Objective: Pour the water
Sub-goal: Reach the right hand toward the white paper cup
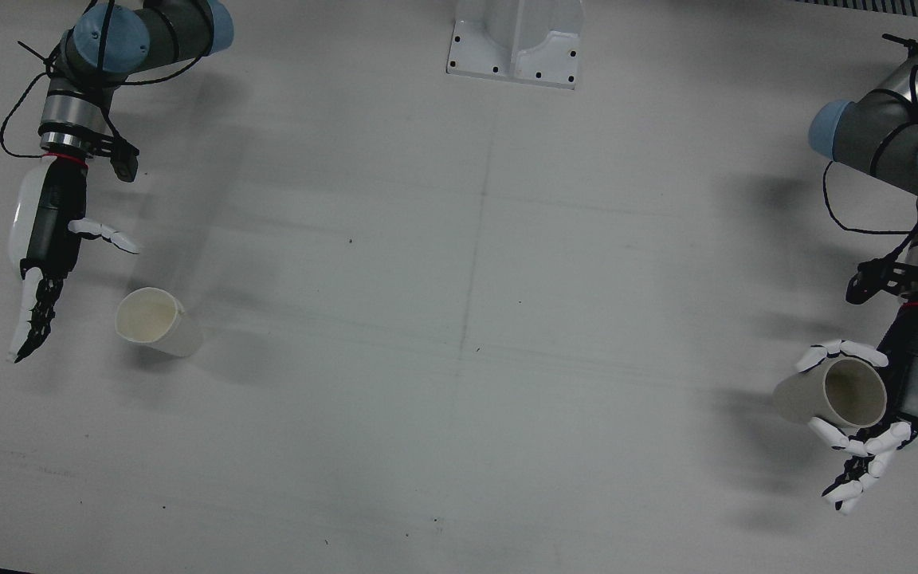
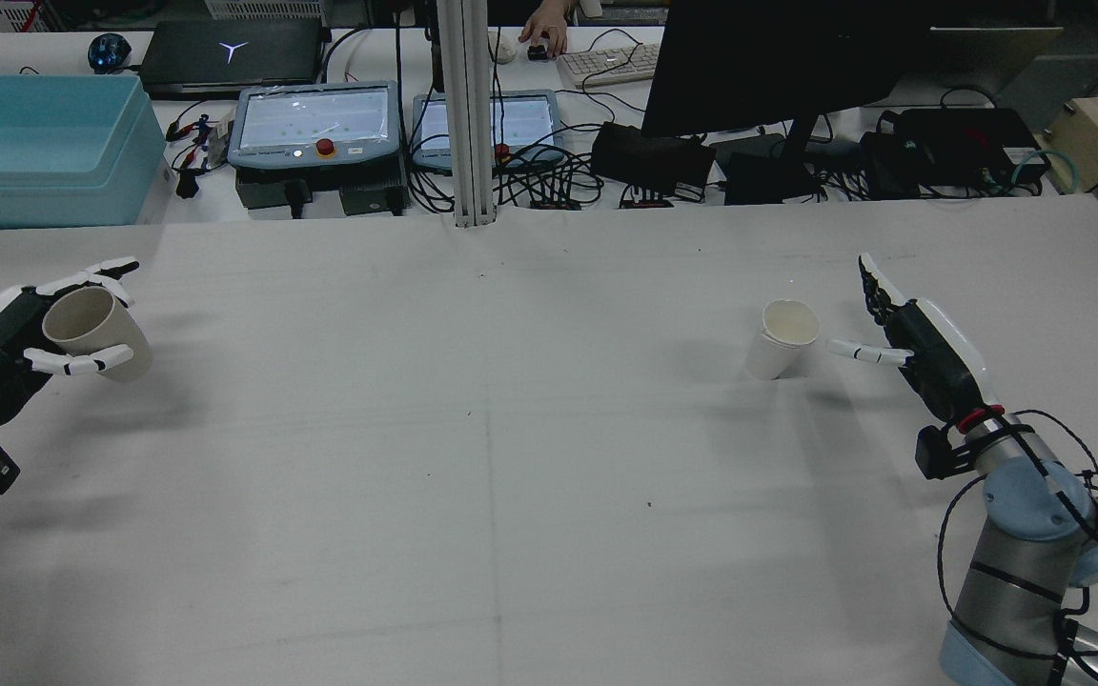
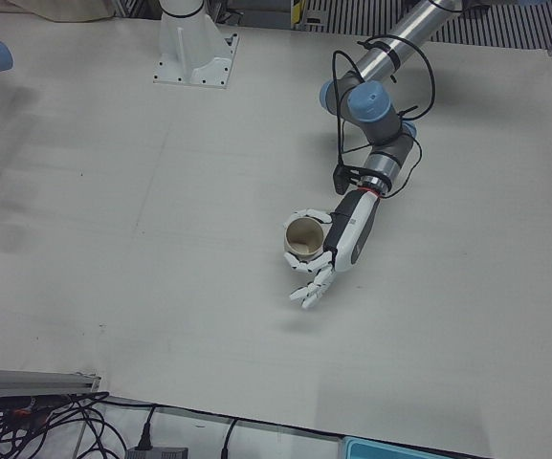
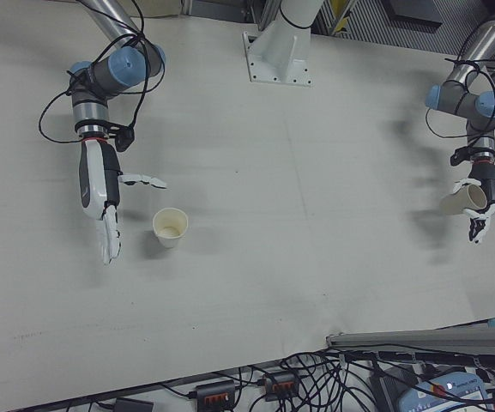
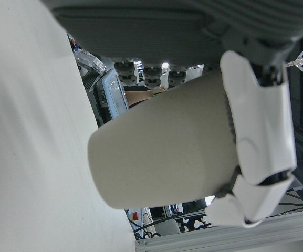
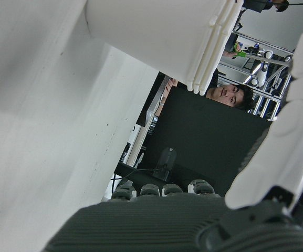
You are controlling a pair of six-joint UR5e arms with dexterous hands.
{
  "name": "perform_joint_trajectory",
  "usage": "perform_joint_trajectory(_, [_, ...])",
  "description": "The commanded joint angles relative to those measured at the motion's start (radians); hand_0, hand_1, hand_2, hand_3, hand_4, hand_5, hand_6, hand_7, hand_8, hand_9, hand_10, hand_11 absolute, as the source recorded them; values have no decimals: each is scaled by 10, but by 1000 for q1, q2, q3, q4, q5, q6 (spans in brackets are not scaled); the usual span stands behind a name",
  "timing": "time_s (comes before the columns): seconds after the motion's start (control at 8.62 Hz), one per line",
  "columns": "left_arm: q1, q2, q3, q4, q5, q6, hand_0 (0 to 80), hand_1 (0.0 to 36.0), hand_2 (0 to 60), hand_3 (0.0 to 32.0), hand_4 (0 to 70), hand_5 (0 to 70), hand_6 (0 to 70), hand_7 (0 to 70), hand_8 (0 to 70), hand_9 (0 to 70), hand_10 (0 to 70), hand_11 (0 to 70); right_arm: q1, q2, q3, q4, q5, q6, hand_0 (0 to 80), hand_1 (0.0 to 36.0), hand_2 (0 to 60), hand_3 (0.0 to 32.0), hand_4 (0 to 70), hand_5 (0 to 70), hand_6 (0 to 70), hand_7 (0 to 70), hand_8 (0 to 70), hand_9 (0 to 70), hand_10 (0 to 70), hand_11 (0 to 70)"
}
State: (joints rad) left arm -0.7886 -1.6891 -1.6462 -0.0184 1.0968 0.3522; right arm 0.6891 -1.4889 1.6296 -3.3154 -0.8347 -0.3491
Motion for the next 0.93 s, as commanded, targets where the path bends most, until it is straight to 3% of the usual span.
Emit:
perform_joint_trajectory(0.0, [0,3,-7,0,0,-1,535,261,520,0,408,603,86,195,59,94,45,83,-65,-1,-16,0,191,-1,406,112,151,0,0,0,0,0,3,15,13,32])
perform_joint_trajectory(0.12, [0,8,-9,0,0,-1,534,260,518,0,410,606,87,195,60,94,45,83,-69,6,-49,2,209,-1,408,114,146,0,0,0,0,0,5,16,21,44])
perform_joint_trajectory(0.46, [-1,11,-33,9,0,2,532,258,518,0,405,601,84,191,59,93,45,83,-95,24,-105,62,347,-10,399,112,145,0,0,0,0,0,20,37,41,73])
perform_joint_trajectory(0.81, [3,14,-55,28,2,4,537,262,515,0,407,605,85,191,58,91,44,81,-134,25,-126,60,370,-39,427,128,148,0,0,0,0,0,22,40,47,84])
